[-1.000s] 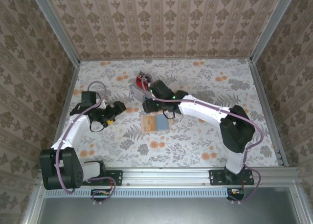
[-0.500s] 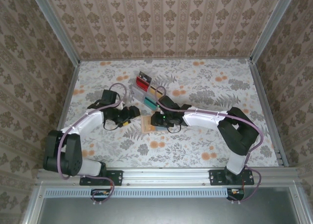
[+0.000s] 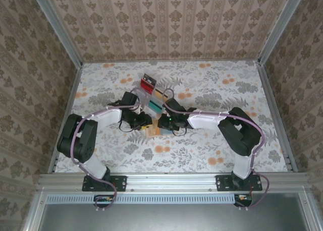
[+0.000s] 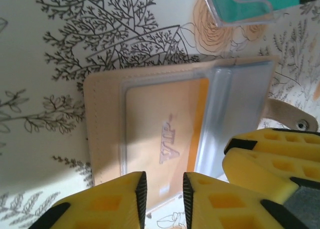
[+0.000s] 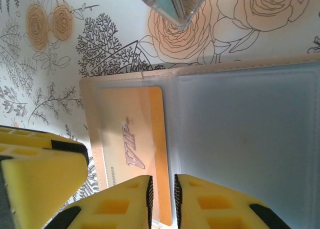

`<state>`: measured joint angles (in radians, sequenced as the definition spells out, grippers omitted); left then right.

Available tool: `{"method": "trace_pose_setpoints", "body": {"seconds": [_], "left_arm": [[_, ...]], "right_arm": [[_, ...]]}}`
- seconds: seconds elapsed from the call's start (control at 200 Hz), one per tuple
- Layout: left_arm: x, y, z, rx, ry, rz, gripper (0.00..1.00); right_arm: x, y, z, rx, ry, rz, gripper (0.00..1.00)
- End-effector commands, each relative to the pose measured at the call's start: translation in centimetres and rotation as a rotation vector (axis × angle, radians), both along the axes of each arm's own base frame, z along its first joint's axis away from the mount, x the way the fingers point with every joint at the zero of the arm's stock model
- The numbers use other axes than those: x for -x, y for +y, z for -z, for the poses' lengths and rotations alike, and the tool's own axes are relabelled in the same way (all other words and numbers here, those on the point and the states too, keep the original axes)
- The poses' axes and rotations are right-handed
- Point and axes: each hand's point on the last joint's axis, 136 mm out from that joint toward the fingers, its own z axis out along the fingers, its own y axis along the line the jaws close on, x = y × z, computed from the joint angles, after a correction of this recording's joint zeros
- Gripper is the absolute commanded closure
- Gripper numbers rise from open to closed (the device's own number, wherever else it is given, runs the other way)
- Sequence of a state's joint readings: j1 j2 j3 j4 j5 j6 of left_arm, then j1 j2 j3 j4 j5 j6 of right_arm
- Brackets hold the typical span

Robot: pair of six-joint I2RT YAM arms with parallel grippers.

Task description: Take the credit cards out of the card holder

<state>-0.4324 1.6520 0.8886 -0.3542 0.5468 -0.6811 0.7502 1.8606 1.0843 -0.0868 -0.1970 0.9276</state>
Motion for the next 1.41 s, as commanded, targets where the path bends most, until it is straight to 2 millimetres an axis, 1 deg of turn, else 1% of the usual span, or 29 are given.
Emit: {"method": "trace_pose_setpoints", "body": {"seconds": [0.0, 0.08, 0.15, 0.23, 0.34, 0.445, 0.665, 0.84, 0.955, 1.07, 1.205, 1.29, 1.345, 1.4], "left_arm": [[-0.8, 0.2, 0.1, -0.039, -0.008, -0.013, 0.74], [-0.9, 0.6, 0.7, -0.068, -0.008, -0.028, 0.76], [-0.9, 0.4, 1.1, -0.064, 0.007, -0.032, 0.78], [-0.8, 0.4, 1.9, -0.071, 0.038, -0.043, 0.82], [-0.3, 0.9, 2.8, -0.102, 0.065, -0.068, 0.83], [0.1, 1.1, 2.9, -0.113, 0.073, -0.082, 0.83], [1.2, 2.0, 4.6, -0.154, 0.113, -0.093, 0.85], [1.5, 2.2, 5.0, -0.166, 0.117, -0.089, 0.85], [1.5, 2.1, 5.1, -0.164, 0.116, -0.078, 0.85], [1.4, 1.9, 4.8, -0.152, 0.104, -0.066, 0.83], [1.3, 1.8, 3.7, -0.14, 0.07, -0.048, 0.78], [1.0, 1.7, 2.9, -0.14, 0.047, -0.025, 0.72], [1.0, 1.7, 2.6, -0.141, 0.041, -0.009, 0.71], [1.2, 1.6, 2.6, -0.137, 0.041, 0.007, 0.72]], "right_arm": [[0.3, 1.1, 0.7, -0.045, 0.032, -0.036, 0.79], [0.2, 1.3, 0.6, -0.052, 0.029, -0.038, 0.79], [-0.1, 1.0, 0.9, -0.036, 0.032, -0.03, 0.79], [-0.1, 0.3, 1.6, 0.007, 0.041, -0.021, 0.79], [0.1, 0.0, 2.5, 0.025, 0.045, -0.029, 0.79], [0.4, 0.1, 2.8, 0.016, 0.048, -0.051, 0.79], [0.8, 1.2, 2.2, -0.083, 0.04, -0.104, 0.8], [0.6, 1.3, 1.6, -0.143, 0.029, -0.097, 0.84], [0.3, 1.1, 1.4, -0.163, 0.013, -0.086, 0.9], [0.0, 1.0, 0.9, -0.198, -0.02, -0.069, 0.96], [0.0, -0.1, 0.8, -0.183, -0.048, -0.037, 0.99], [0.1, -1.0, 0.5, -0.158, -0.066, -0.024, 0.99], [0.1, -1.6, 0.3, -0.136, -0.082, -0.018, 1.0], [0.3, -1.8, 0.0, -0.129, -0.095, -0.027, 1.0]]}}
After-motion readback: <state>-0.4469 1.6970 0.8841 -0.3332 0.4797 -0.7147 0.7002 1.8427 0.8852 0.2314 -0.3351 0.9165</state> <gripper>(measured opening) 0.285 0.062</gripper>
